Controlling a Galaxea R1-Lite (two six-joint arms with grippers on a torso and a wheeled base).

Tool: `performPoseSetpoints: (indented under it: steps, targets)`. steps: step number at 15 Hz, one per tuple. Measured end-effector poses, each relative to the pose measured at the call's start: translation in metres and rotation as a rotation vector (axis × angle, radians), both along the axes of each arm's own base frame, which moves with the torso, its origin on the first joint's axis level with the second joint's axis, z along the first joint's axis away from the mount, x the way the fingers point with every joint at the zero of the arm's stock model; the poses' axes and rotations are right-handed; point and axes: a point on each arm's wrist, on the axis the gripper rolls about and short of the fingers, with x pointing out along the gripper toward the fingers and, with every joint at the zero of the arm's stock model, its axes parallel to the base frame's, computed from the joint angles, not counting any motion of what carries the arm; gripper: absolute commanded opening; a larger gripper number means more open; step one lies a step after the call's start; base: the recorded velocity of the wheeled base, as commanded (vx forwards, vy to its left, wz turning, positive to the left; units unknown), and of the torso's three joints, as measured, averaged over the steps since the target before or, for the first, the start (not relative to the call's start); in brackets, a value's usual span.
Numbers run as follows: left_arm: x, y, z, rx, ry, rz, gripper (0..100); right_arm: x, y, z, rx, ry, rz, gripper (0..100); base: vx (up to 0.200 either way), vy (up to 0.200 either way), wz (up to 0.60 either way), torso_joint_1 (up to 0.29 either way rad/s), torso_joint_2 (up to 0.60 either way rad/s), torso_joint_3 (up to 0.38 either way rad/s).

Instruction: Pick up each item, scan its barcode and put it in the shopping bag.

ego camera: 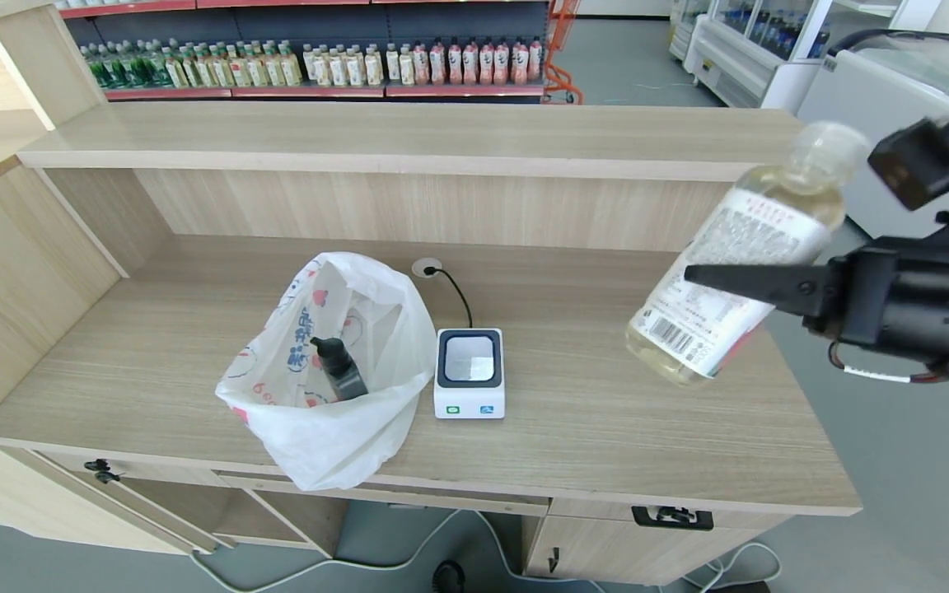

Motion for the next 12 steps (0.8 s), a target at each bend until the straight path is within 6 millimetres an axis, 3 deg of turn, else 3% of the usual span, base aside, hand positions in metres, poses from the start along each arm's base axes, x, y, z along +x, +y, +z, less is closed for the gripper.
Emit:
performPoseSetpoints:
  steps: [2,5,12]
  targets:
    - [0.0,0.0,0.0,0.0,0.0,0.0,100,-0.029,0.005,0.028,0.046,-0.055,0.131,0,0.0,0.0,0.0,0.0,0.0,0.0]
    - [0.0,0.0,0.0,0.0,0.0,0.001,100,-0.054,0.009,0.04,0.059,-0.072,0.231,0,0.0,0.0,0.0,0.0,0.0,0.0]
    - [0.0,0.0,0.0,0.0,0.0,0.001,100,-0.078,0.014,0.059,0.09,-0.051,0.379,0,0.0,0.0,0.0,0.0,0.0,0.0]
